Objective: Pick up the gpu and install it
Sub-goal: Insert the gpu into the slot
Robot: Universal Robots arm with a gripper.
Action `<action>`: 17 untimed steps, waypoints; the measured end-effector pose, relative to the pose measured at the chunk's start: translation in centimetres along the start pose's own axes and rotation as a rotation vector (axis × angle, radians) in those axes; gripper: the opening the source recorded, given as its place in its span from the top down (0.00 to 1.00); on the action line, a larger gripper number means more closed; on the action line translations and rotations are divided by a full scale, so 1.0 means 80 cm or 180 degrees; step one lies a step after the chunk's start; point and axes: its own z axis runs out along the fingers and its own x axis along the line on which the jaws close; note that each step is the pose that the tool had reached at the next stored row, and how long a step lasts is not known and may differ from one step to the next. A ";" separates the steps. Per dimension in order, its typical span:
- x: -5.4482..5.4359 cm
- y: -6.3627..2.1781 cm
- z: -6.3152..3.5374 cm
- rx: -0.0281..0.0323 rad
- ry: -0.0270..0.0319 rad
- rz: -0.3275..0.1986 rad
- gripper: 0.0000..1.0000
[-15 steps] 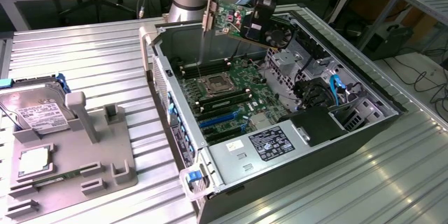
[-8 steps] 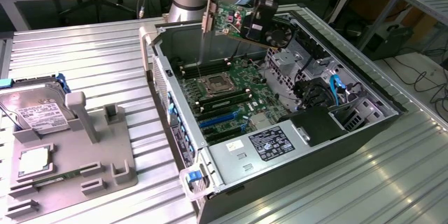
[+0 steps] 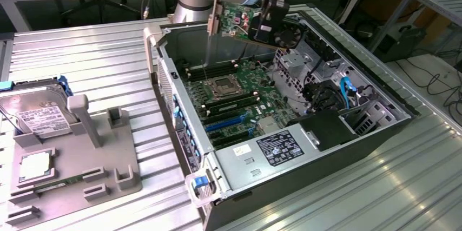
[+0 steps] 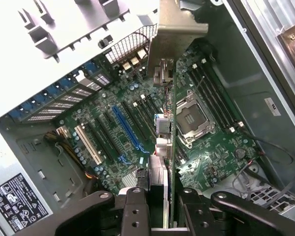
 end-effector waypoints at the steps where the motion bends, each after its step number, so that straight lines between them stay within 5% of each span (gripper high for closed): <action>1: 0.000 0.000 0.000 0.0000 0.0001 -0.0035 0.72; 16: 0.000 0.000 0.000 -0.0004 0.0022 -0.0508 0.72; 17: 0.000 0.000 0.000 -0.0005 0.0029 -0.0661 0.72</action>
